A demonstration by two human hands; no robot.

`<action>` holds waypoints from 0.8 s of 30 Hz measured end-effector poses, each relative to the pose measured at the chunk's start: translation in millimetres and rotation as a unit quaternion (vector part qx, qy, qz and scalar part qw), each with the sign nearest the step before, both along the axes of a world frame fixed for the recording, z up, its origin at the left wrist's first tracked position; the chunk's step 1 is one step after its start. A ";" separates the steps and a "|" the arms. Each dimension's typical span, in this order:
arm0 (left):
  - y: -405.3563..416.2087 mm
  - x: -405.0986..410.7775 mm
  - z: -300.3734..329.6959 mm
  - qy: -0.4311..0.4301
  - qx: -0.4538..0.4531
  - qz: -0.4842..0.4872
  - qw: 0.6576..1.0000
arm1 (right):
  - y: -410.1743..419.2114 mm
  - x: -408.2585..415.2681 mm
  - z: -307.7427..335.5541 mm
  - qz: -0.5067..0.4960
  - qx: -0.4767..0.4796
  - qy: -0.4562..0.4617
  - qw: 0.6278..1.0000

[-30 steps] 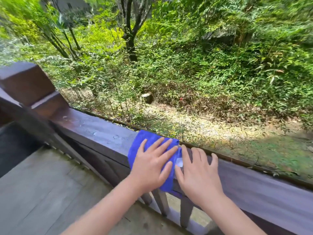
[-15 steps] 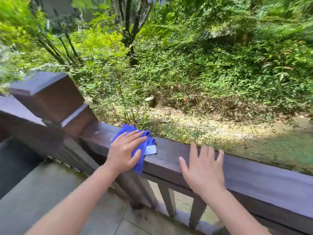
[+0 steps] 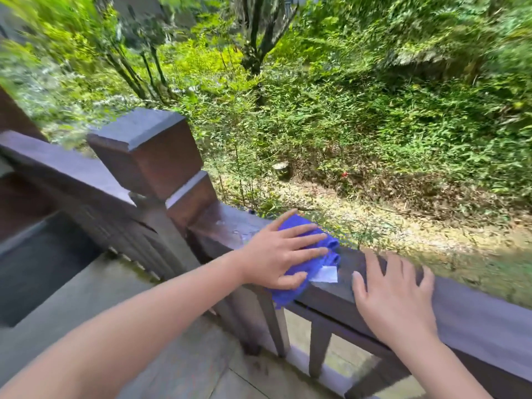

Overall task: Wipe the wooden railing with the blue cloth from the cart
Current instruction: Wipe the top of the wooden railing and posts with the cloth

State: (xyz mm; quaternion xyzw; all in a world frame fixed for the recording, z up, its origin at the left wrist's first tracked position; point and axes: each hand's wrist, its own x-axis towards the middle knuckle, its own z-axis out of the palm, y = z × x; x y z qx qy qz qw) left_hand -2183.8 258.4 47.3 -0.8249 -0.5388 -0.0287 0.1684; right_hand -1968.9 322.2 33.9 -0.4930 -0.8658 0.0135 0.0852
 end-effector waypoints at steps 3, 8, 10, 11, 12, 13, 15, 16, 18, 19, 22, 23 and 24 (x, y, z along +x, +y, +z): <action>-10.7 -30.8 1.5 -0.045 -0.041 0.077 0.995 | -2.9 -16.3 3.1 0.014 -0.010 0.004 1.000; -32.1 -68.0 -7.8 -0.159 -0.051 0.206 0.964 | -8.7 -58.3 0.0 0.075 -0.058 -0.036 0.995; -37.6 -79.8 -8.0 -0.173 -0.043 0.244 0.953 | -10.1 -70.4 0.1 0.091 -0.059 -0.030 0.994; -39.4 -82.8 -7.5 -0.183 -0.038 0.266 0.946 | -11.0 -75.0 0.1 0.098 -0.060 -0.030 0.993; -40.2 -82.1 -7.2 -0.196 -0.028 0.288 0.937 | -11.7 -78.8 0.0 0.103 -0.062 -0.029 0.992; -39.2 -77.3 -7.3 -0.204 -0.016 0.307 0.929 | -12.0 -80.9 0.1 0.105 -0.063 -0.028 0.992; -36.0 -60.3 -10.2 -0.200 -0.004 0.311 0.929 | -12.5 -82.5 0.5 0.102 -0.064 -0.029 0.992; -34.1 -51.6 -12.5 -0.190 -0.005 0.289 0.938 | -12.8 -82.5 0.4 0.102 -0.062 -0.029 0.992; -32.9 -47.2 -14.1 -0.141 -0.015 0.227 0.964 | -13.3 -82.6 0.0 0.104 -0.057 -0.029 0.992; -32.9 -54.2 -10.5 -0.104 -0.024 0.212 0.971 | -13.1 -82.7 0.0 0.105 -0.056 -0.030 0.992; -37.2 -87.0 -1.4 -0.085 -0.065 0.291 0.951 | -11.8 -83.8 0.8 0.104 -0.064 -0.036 0.992; -40.6 -93.3 -2.3 -0.112 -0.066 0.332 0.934 | -11.6 -83.7 1.2 0.105 -0.067 -0.036 0.992; -43.4 -95.7 -5.2 -0.140 -0.056 0.364 0.919 | -11.5 -83.9 1.5 0.106 -0.070 -0.036 0.991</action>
